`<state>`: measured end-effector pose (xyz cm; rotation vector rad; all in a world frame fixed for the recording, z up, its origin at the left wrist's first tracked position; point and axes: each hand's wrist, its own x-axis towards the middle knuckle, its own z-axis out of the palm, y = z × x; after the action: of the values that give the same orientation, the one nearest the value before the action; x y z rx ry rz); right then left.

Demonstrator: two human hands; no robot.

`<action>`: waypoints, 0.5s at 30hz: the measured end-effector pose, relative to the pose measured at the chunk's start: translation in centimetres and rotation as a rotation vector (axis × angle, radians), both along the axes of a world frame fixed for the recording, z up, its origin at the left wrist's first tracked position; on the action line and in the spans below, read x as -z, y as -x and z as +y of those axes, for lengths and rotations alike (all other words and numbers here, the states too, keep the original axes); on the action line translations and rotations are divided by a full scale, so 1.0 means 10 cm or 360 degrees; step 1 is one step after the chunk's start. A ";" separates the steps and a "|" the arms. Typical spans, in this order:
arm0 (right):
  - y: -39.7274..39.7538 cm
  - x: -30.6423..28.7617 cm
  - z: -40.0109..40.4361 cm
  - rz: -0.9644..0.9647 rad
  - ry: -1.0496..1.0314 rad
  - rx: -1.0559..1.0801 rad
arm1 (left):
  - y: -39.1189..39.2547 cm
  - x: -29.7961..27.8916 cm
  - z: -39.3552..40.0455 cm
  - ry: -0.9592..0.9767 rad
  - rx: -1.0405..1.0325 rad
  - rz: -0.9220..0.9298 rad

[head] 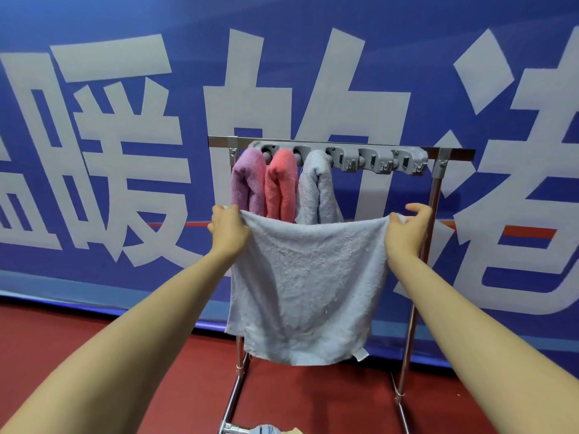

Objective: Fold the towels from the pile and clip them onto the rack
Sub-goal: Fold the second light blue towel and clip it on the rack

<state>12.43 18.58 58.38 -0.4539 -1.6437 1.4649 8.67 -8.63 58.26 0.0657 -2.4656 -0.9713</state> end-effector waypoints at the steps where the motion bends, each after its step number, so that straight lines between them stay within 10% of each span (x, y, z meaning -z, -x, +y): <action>1: 0.00 0.01 0.01 0.0020 -0.0010 -0.0024 | 0.03 -0.01 -0.01 0.0054 0.0026 0.0026; 15: 0.04 0.12 0.12 -0.0486 -0.0891 -0.0005 | 0.16 -0.14 0.03 0.0484 -0.0073 -0.0091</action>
<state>12.04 19.74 57.17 -0.3635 -2.1985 0.9018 7.05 -8.35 59.65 0.0489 -2.6228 -0.5744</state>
